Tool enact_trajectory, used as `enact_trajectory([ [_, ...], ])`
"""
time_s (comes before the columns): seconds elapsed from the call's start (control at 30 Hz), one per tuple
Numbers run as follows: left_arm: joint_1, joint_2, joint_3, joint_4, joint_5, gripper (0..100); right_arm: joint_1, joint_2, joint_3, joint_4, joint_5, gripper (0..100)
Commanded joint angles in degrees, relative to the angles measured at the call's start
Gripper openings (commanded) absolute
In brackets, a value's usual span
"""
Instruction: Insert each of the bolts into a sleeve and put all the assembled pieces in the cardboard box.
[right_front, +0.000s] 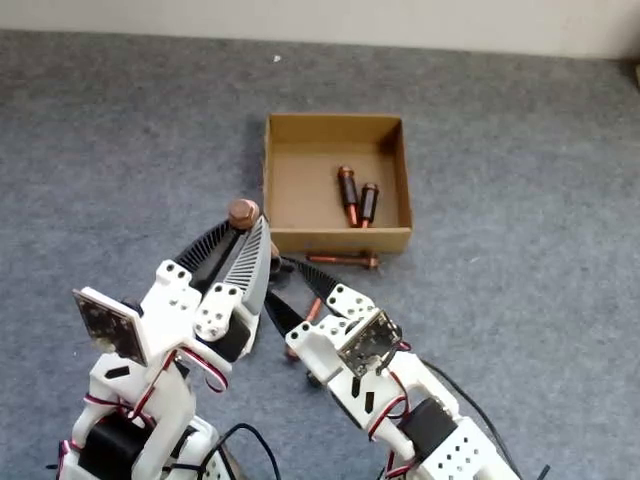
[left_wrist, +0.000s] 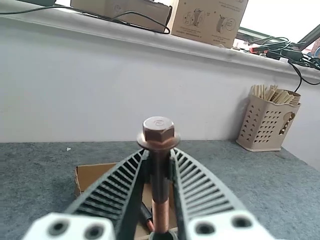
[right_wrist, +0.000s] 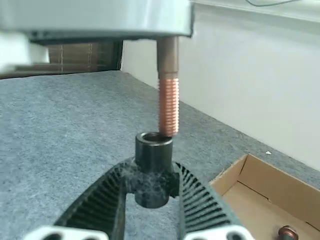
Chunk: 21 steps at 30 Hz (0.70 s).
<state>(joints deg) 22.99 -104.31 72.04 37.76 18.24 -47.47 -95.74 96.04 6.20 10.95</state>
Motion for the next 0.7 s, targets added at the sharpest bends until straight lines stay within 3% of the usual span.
enact_trajectory([
  [0.0,0.92,-0.04,0.22,-0.7,-2.81,1,0.75,-1.1,6.99,-0.22,0.62,0.5],
  [0.67,5.67,-0.13,-0.66,6.15,-7.03,1,3.03,-1.19,7.08,-0.22,0.44,0.5],
])
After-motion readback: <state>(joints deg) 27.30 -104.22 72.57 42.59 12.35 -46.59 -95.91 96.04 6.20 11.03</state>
